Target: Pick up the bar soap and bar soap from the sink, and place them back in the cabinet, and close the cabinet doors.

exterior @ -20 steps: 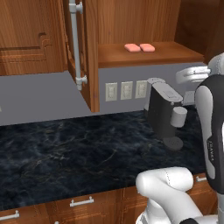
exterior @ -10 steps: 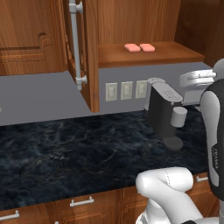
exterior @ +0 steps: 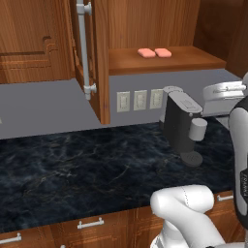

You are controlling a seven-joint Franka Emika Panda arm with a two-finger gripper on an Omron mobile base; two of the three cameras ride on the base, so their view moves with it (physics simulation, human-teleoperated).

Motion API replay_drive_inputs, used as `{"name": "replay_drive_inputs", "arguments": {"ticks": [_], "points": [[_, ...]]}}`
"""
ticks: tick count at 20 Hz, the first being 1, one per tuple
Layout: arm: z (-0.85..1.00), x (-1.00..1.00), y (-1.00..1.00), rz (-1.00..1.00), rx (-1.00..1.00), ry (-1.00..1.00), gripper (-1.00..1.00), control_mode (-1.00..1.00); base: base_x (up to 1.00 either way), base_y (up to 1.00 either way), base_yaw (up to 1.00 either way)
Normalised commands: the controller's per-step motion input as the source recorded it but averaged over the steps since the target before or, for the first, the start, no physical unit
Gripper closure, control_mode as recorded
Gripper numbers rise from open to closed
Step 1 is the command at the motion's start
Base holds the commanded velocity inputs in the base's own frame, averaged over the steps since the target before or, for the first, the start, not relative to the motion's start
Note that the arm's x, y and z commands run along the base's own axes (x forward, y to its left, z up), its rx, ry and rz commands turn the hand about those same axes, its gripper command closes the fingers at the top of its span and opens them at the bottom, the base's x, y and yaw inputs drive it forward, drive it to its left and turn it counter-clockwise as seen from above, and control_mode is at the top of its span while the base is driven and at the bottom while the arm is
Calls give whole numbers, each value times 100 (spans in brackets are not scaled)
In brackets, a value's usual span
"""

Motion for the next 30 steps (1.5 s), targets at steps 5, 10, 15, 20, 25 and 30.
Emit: {"name": "replay_drive_inputs", "arguments": {"ticks": [5,10,15,20,25,30], "points": [[0,-24,0,0,0,0,-100,-100,0,0,0],[0,-26,-11,0,0,0,-100,-100,0,0,0],[0,-22,-40,3,0,0,-100,-100,0,0,0],[0,-24,-54,6,0,-2,-100,-100,0,0,0],[0,-17,-46,5,0,0,-100,-100,0,0,0],[0,-5,-36,3,0,0,-100,-100,0,0,0]]}}
